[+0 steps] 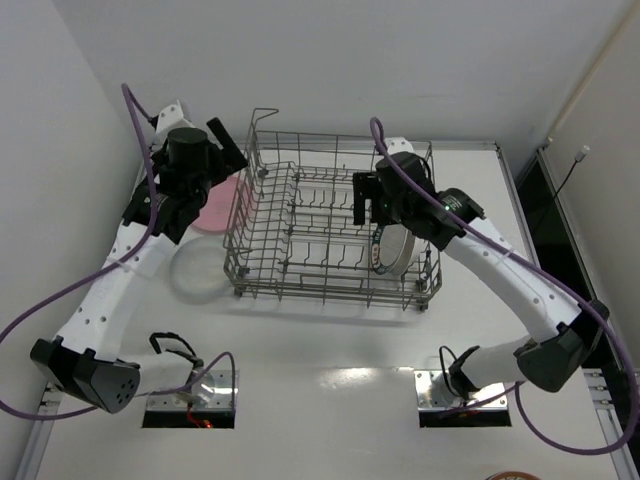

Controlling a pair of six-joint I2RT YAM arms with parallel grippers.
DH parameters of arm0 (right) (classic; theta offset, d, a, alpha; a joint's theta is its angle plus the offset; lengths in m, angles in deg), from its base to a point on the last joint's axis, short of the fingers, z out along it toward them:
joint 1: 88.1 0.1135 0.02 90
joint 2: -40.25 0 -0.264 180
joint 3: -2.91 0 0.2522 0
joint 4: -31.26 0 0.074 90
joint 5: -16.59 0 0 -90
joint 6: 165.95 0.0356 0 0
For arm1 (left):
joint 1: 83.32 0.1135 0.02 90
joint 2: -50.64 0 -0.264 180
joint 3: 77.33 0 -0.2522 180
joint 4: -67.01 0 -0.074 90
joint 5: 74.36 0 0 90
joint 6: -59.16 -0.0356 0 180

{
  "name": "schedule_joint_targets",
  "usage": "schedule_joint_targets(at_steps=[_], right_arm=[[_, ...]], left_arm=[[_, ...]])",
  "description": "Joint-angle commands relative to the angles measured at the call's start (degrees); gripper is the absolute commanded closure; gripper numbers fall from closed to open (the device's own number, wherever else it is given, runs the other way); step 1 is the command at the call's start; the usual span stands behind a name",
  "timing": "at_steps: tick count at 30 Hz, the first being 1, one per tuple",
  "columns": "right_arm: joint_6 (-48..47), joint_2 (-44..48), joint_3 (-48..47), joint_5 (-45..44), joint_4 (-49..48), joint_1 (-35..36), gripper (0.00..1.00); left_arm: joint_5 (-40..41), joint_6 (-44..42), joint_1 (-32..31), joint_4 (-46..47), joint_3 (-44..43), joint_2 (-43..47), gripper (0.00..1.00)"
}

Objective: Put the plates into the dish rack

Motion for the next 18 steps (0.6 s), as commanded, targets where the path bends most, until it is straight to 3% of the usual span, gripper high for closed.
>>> schedule_joint_targets(at_steps=[1, 3, 5, 10, 13, 18], right_arm=[[-3.8, 2.9, 3.9, 5.4, -4.5, -2.9, 0.22], [-4.7, 5.7, 5.2, 5.4, -4.5, -3.7, 0.2], [-5.4, 9.1, 8.1, 7.7, -6.6, -5.1, 0.17], [-7.3, 12.3, 10.0, 9.9, -7.3, -6.9, 0.17], [-9.7, 13.8, 11.3, 9.9, -7.3, -8.1, 0.16], [-11.4, 16.8, 13.1, 9.9, -7.3, -9.8, 0.14]], left_arm=[[7.9, -0.3, 1.6, -6.1, -0.3, -1.2, 0.07], [10.9, -1.1, 2.2, -6.1, -0.9, -3.7, 0.0], [10.0, -2.0, 4.4, -7.0, -2.4, -6.6, 0.0], [-3.7, -3.6, 12.1, -7.0, -5.6, -18.1, 0.0], [-3.7, -7.2, 13.9, -11.6, -12.3, -30.6, 0.0], [-0.1, -10.9, 15.5, -12.8, -15.0, -36.6, 0.0]])
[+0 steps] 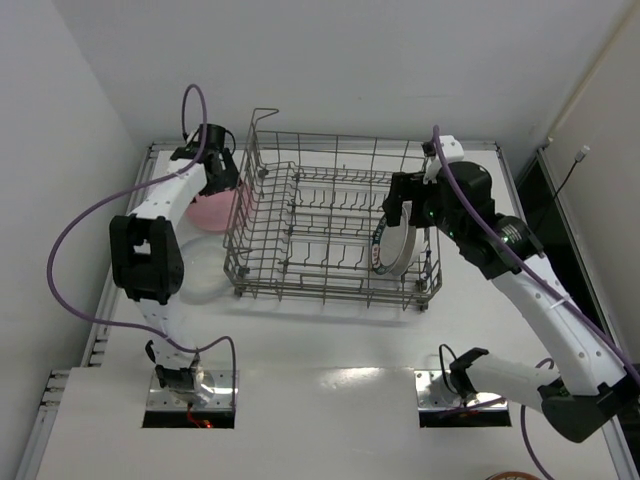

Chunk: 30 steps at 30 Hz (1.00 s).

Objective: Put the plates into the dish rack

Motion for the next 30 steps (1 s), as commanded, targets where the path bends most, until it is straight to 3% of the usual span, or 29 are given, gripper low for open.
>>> schedule_joint_targets(at_steps=[1, 9, 17, 27, 30], right_arm=[[-2.6, 2.0, 1.9, 0.7, -1.8, -1.5, 0.13], [-3.6, 2.6, 3.1, 3.6, -1.8, -3.7, 0.11], [-3.6, 3.1, 4.2, 5.5, -2.9, -5.5, 0.11], [-4.2, 3.6, 5.3, 6.8, -3.4, -6.7, 0.11], [-4.2, 3.6, 5.3, 7.3, -3.4, -7.3, 0.11]], left_arm=[[1.3, -3.9, 1.3, -2.8, -2.8, -1.2, 0.0], [7.4, -3.9, 7.0, -6.4, -3.2, -8.5, 0.0], [6.2, -3.9, 9.9, -6.0, -3.0, -13.1, 0.0], [2.6, -4.4, 12.9, -6.0, -4.6, -19.1, 0.16], [3.9, -4.4, 13.6, -6.0, -4.6, -19.7, 0.29]])
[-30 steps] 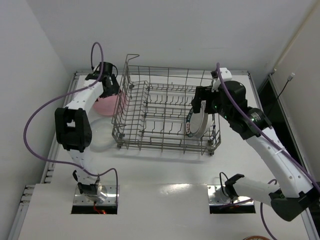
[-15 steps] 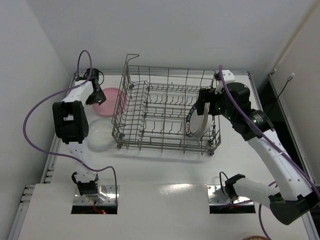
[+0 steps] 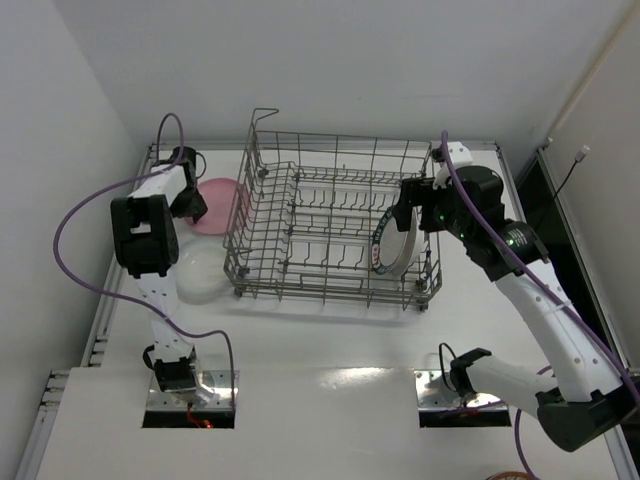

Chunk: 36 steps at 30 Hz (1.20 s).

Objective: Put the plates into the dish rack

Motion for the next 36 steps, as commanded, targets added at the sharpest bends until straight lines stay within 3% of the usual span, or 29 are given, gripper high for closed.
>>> schedule_joint_targets(at_steps=[1, 5, 8, 12, 16, 20, 26, 30, 36], right_arm=[[-0.8, 1.1, 0.3, 0.9, -3.0, -0.5, 0.11], [-0.8, 1.1, 0.8, 1.5, -3.0, -1.1, 0.11], [-1.3, 1.1, 0.9, 1.5, -3.0, -1.6, 0.11], [-1.3, 1.1, 1.5, 2.0, -3.0, -2.2, 0.11], [-1.8, 1.6, 2.0, 2.0, -3.0, -3.3, 0.11], [-1.8, 2.1, 2.0, 3.1, -3.0, -3.9, 0.11], [-1.8, 2.1, 2.5, 5.0, -3.5, -5.1, 0.11], [-1.8, 2.1, 2.5, 5.5, -3.5, -5.6, 0.11], [-1.8, 2.1, 3.1, 6.6, -3.5, -6.7, 0.11]], left_arm=[[0.5, -0.9, 1.3, -0.6, -1.1, -1.6, 0.35], [-0.9, -0.4, 4.7, -0.6, -1.1, -1.1, 0.44], [-1.4, 0.1, 7.3, -1.2, -1.1, -1.1, 0.44], [-2.0, 1.5, 10.5, -1.2, -0.5, 0.1, 0.57], [-3.9, 2.0, 11.2, -0.6, -0.5, 1.2, 0.57], [-9.1, 2.0, 10.6, 0.8, -1.0, 3.7, 0.48], [-6.1, 2.5, 5.3, 0.2, -2.3, 7.7, 0.34], [-0.8, 1.6, -0.4, 0.2, -5.8, 10.4, 0.11], [5.5, -2.5, -9.8, -2.5, -14.0, 6.8, 0.08]])
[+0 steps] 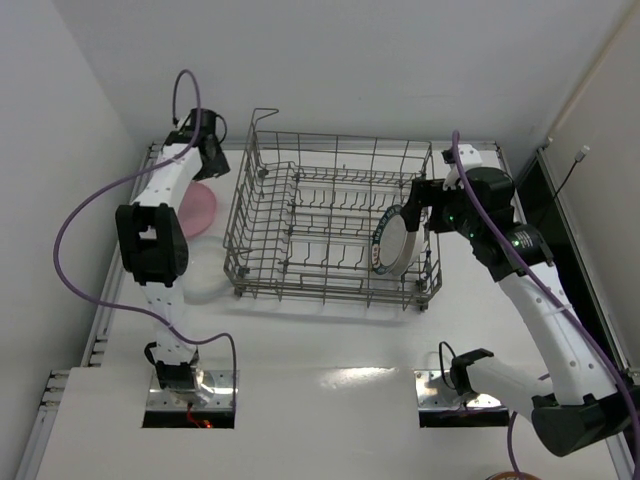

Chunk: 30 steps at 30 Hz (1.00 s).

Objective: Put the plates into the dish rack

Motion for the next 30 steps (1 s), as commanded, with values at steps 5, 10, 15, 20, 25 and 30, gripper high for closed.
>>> schedule_joint_targets(at_steps=[5, 10, 15, 20, 25, 30], right_arm=[[-1.6, 1.5, 0.6, 1.7, -2.0, -1.3, 0.11], [-2.2, 2.0, 1.1, 2.2, -2.0, -2.6, 0.11], [-2.2, 2.0, 1.6, 3.4, -2.5, -3.1, 0.11], [-2.2, 2.0, 1.6, 3.9, -2.5, -3.6, 0.11], [-2.8, 2.6, 1.6, 3.9, -2.5, -4.1, 0.11], [-2.8, 2.6, 2.2, 3.9, -2.5, -5.2, 0.11]], left_arm=[[1.5, -3.2, -3.1, -5.2, -7.9, -7.3, 0.08], [1.5, -5.5, -3.1, -5.2, -7.9, -9.4, 0.08], [0.1, -6.7, -3.1, -4.0, -6.8, -10.4, 0.08], [-0.4, -7.2, -3.1, -3.9, -5.8, -13.8, 0.11], [-1.6, -7.7, -2.6, -3.9, -5.2, -15.9, 0.18], [-2.8, -8.2, -1.4, -3.9, -5.2, -18.1, 0.33]])
